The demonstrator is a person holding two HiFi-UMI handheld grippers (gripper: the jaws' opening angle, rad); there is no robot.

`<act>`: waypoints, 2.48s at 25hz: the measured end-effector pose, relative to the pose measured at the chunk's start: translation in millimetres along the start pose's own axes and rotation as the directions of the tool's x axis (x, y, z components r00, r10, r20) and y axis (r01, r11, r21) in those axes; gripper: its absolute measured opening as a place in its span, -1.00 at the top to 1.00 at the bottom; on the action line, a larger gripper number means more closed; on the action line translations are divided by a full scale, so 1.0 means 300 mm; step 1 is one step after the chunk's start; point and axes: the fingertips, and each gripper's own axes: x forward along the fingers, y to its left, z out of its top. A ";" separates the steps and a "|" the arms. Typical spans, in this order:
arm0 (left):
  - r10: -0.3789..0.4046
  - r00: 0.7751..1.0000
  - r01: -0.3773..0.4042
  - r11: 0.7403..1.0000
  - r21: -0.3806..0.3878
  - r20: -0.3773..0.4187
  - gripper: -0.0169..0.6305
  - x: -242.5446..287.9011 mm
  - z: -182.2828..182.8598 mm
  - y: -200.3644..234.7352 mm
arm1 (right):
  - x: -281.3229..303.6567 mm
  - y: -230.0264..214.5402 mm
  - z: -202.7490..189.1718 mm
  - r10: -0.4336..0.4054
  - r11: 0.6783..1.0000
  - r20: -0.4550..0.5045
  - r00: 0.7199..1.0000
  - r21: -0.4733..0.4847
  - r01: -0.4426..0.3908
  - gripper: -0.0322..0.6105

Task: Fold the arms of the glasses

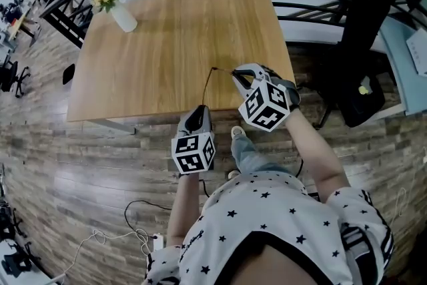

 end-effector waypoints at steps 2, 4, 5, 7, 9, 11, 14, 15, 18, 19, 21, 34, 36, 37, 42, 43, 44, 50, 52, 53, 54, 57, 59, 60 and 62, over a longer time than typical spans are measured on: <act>-0.003 1.000 0.003 1.000 0.007 0.002 0.85 -0.007 0.005 -0.003 | -0.007 0.002 0.011 -0.005 1.000 0.003 1.000 -0.003 0.005 0.84; -0.009 1.000 0.009 1.000 0.012 0.002 0.86 -0.014 0.006 -0.008 | -0.011 0.004 0.020 -0.008 1.000 0.006 1.000 -0.005 0.008 0.84; -0.013 1.000 0.013 1.000 0.015 0.001 0.86 -0.017 0.005 -0.011 | -0.012 0.007 0.024 -0.009 1.000 0.007 1.000 -0.006 0.009 0.84; -0.019 1.000 0.019 1.000 0.020 -0.001 0.87 -0.023 0.000 -0.017 | -0.012 0.014 0.032 -0.010 1.000 0.012 1.000 -0.008 0.011 0.84; -0.024 1.000 0.024 0.999 0.022 -0.001 0.87 -0.028 -0.005 -0.024 | -0.014 0.022 0.041 -0.011 1.000 0.018 1.000 -0.009 0.011 0.84; -0.030 1.000 0.030 0.999 0.023 -0.002 0.88 -0.034 -0.008 -0.034 | -0.019 0.029 0.050 -0.011 1.000 0.024 1.000 -0.011 0.011 0.84; -0.040 0.999 0.040 0.999 0.027 -0.004 0.87 -0.041 -0.008 -0.052 | -0.025 0.036 0.065 -0.010 1.000 0.034 0.999 -0.014 0.011 0.84; -0.044 0.999 0.044 0.999 0.027 -0.005 0.87 -0.042 -0.008 -0.057 | -0.026 0.037 0.070 -0.010 1.000 0.037 0.999 -0.015 0.011 0.84; -0.061 0.998 0.061 0.998 0.027 -0.008 0.87 -0.040 -0.008 -0.072 | -0.027 0.039 0.079 -0.012 1.000 0.045 0.999 -0.013 0.012 0.84; -0.067 0.998 0.067 0.997 0.027 -0.009 0.87 -0.039 -0.008 -0.078 | -0.027 0.040 0.080 -0.012 1.000 0.046 0.999 -0.013 0.013 0.84; -0.076 0.997 0.076 0.997 0.028 -0.011 0.87 -0.034 -0.010 -0.090 | -0.029 0.042 0.080 -0.013 1.000 0.050 0.999 -0.013 0.014 0.84; -0.140 0.990 0.140 0.990 0.025 -0.019 0.87 -0.019 -0.006 -0.154 | -0.046 0.072 0.106 -0.009 1.000 0.079 0.997 0.005 0.009 0.84; -0.150 0.988 0.151 0.988 0.024 -0.021 0.87 -0.018 -0.002 -0.162 | -0.050 0.076 0.113 -0.010 1.000 0.085 0.996 0.013 0.009 0.84; -0.155 0.988 0.156 0.987 0.025 -0.022 0.86 -0.017 0.000 -0.168 | -0.052 0.078 0.116 -0.009 1.000 0.087 0.996 0.016 0.008 0.84; -0.173 0.985 0.173 0.984 0.029 -0.020 0.86 -0.011 0.014 -0.183 | -0.060 0.088 0.139 -0.005 1.000 0.107 0.994 0.028 0.002 0.84; -0.178 0.984 0.178 0.984 0.029 -0.017 0.86 -0.011 0.016 -0.186 | -0.061 0.092 0.142 -0.004 0.999 0.112 0.994 0.032 0.000 0.84; -0.182 0.983 0.182 0.983 0.030 -0.015 0.86 -0.010 0.017 -0.191 | -0.064 0.095 0.144 -0.003 0.999 0.116 0.993 0.036 -0.001 0.84; -0.198 0.980 0.198 0.979 0.042 -0.004 0.86 0.008 0.030 -0.231 | -0.077 0.105 0.148 0.007 0.998 0.144 0.989 0.058 -0.015 0.84; -0.205 0.979 0.205 0.978 0.048 0.000 0.86 0.010 0.038 -0.237 | -0.079 0.110 0.156 0.012 0.998 0.152 0.988 0.066 -0.022 0.84; -0.210 0.978 0.210 0.976 0.051 0.004 0.86 0.010 0.043 -0.242 | -0.081 0.112 0.160 0.015 0.997 0.155 0.988 0.071 -0.027 0.84; -0.217 0.976 0.216 0.975 0.055 0.009 0.86 0.009 0.048 -0.247 | -0.084 0.115 0.162 0.020 0.996 0.159 0.987 0.078 -0.032 0.84; -0.238 0.971 0.236 0.969 0.075 0.021 0.86 0.008 0.061 -0.270 | -0.098 0.122 0.165 0.034 0.994 0.172 0.984 0.099 -0.052 0.84; -0.247 0.969 0.244 0.966 0.092 0.023 0.86 0.010 0.067 -0.283 | -0.104 0.126 0.164 0.040 0.992 0.177 0.983 0.107 -0.060 0.84; -0.249 0.968 0.246 0.964 0.099 0.023 0.86 0.012 0.069 -0.287 | -0.104 0.129 0.165 0.044 0.992 0.179 0.983 0.111 -0.065 0.84; -0.254 0.967 0.250 0.962 0.114 0.021 0.86 0.016 0.074 -0.293 | -0.103 0.137 0.166 0.054 0.990 0.184 0.982 0.118 -0.077 0.84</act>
